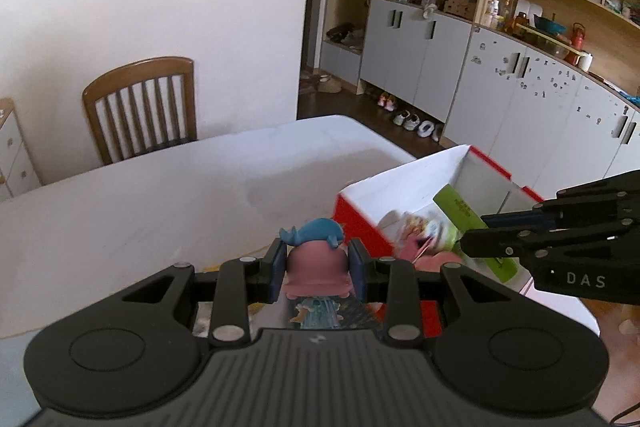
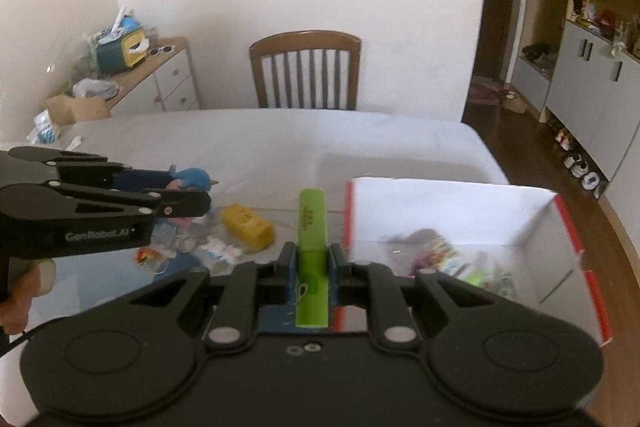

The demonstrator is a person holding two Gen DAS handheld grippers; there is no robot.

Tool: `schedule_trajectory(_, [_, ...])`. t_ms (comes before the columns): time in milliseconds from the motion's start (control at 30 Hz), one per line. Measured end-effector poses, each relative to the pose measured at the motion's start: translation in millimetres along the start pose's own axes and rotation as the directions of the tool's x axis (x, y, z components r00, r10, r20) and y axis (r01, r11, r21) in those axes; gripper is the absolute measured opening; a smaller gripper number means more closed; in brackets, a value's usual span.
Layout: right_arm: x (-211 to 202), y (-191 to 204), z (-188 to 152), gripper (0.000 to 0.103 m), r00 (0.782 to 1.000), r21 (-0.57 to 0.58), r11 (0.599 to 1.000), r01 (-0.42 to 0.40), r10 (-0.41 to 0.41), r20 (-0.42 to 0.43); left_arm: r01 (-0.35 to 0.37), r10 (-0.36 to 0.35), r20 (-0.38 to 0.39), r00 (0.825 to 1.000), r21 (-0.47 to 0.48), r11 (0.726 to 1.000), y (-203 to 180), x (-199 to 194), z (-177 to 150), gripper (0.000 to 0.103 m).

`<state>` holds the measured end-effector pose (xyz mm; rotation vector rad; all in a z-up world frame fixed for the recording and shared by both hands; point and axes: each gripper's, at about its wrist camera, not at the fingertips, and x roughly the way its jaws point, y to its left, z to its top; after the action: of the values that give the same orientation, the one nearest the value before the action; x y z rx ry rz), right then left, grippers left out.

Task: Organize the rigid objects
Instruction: 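Lift and carry the figurine and green marker with both tools toward the box, then open the left tool releasing the figurine while the right tool releases the marker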

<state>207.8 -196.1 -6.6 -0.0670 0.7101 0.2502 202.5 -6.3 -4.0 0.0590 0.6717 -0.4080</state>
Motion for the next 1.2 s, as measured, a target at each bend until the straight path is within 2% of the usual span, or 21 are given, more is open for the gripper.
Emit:
schedule_trajectory(333, [-5, -75, -10, 0.015, 1.0, 0.027, 1.0, 0.017, -0.017, 0.002, 0.015, -0.015, -0.029, 0.999, 0.011, 1.0, -67, 40, 21, 0.032])
schedule_trajectory(600, [3, -131, -19, 0.015, 0.999, 0.053, 0.998, 0.043, -0.042, -0.022, 0.023, -0.022, -0.096, 0.995, 0.008, 1.0, -109, 79, 27, 0.032])
schedule_trajectory(967, [35, -187, -24, 0.015, 0.994, 0.074, 0.994, 0.075, -0.069, -0.087, 0.034, -0.034, -0.243, 0.969, -0.005, 0.999, -145, 143, 18, 0.032])
schedule_trajectory(1200, [69, -201, -24, 0.015, 0.986, 0.074, 0.994, 0.078, -0.066, -0.153, 0.028, -0.022, -0.309, 0.951, 0.016, 0.999, -163, 178, 14, 0.032])
